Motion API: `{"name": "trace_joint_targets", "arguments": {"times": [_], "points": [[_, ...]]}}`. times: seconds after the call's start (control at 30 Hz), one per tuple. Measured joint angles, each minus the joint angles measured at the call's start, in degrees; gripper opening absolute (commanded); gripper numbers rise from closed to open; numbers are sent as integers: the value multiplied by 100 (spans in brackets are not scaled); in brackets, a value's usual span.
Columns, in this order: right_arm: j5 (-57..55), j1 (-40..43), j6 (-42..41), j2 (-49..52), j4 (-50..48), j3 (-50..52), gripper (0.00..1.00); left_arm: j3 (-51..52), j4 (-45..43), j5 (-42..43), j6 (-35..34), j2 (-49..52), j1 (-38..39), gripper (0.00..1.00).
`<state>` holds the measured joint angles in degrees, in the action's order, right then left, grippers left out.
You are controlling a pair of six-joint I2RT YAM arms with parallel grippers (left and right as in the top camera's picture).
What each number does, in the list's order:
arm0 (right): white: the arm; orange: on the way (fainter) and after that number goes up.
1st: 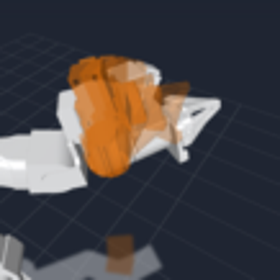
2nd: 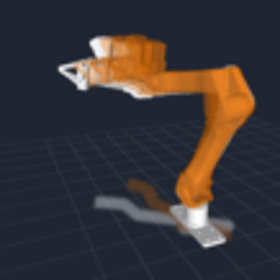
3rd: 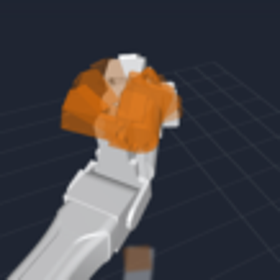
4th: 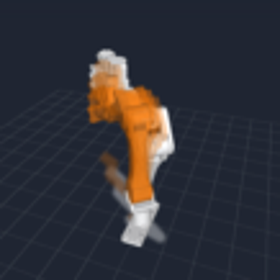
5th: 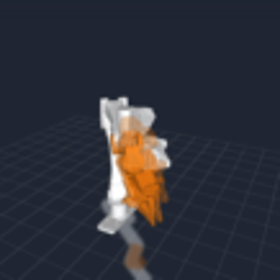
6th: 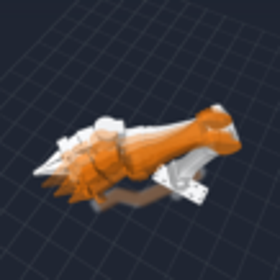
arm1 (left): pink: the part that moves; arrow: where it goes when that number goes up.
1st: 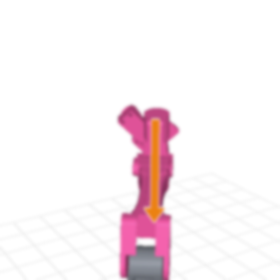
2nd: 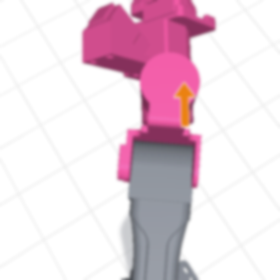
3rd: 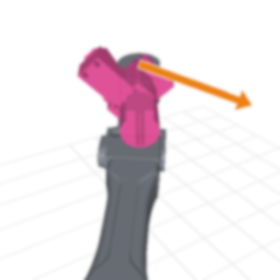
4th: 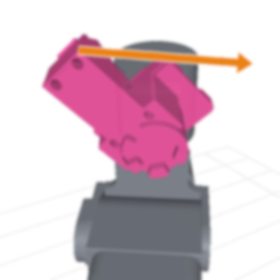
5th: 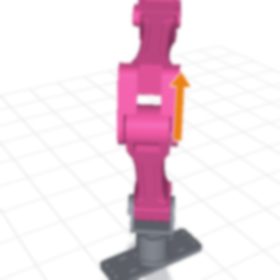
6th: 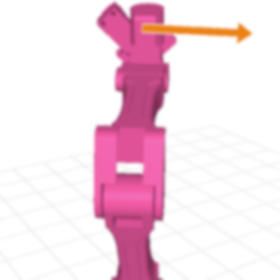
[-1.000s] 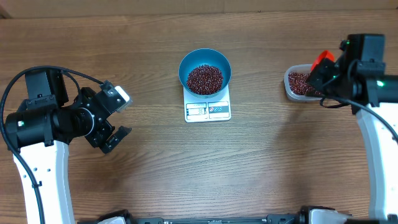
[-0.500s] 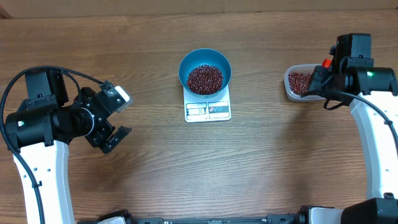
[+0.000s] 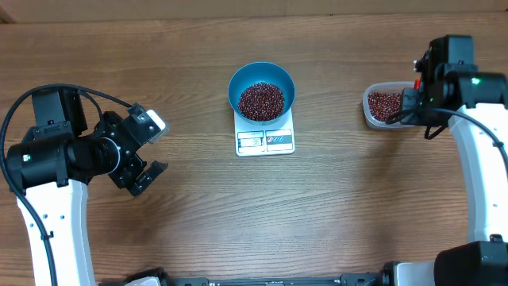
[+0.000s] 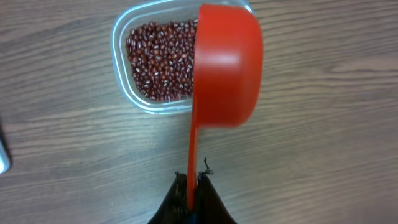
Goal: Scoop item into bowl and weigh 150g on scale
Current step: 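Push the red cup into the beans and drag to scoop, right gripper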
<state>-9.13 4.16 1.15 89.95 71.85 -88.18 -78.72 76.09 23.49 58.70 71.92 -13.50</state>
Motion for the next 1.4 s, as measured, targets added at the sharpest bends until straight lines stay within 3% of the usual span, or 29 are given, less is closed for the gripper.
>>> {"name": "trace_joint_targets", "arguments": {"times": [0.17, 0.3, 0.43, 0.77, 1.4], "points": [[-28, 0, -70, 564, 1025, -1296, 4, 0, -2, 0, 0, 0, 0, 100], [-101, -2, -74, 1281, 1222, -1762, 4, 0, 0, 0, 0, 0, 0, 100], [-337, -2, -72, 2035, 1226, -1766, 4, 0, 0, -2, 0, 0, 0, 99], [-763, -2, -70, 2848, 577, -1766, 4, 0, 0, -2, 0, 0, 0, 100], [-678, -2, 361, 2981, 96, -1351, 4, 0, 0, -2, 0, 0, 0, 100]]}}
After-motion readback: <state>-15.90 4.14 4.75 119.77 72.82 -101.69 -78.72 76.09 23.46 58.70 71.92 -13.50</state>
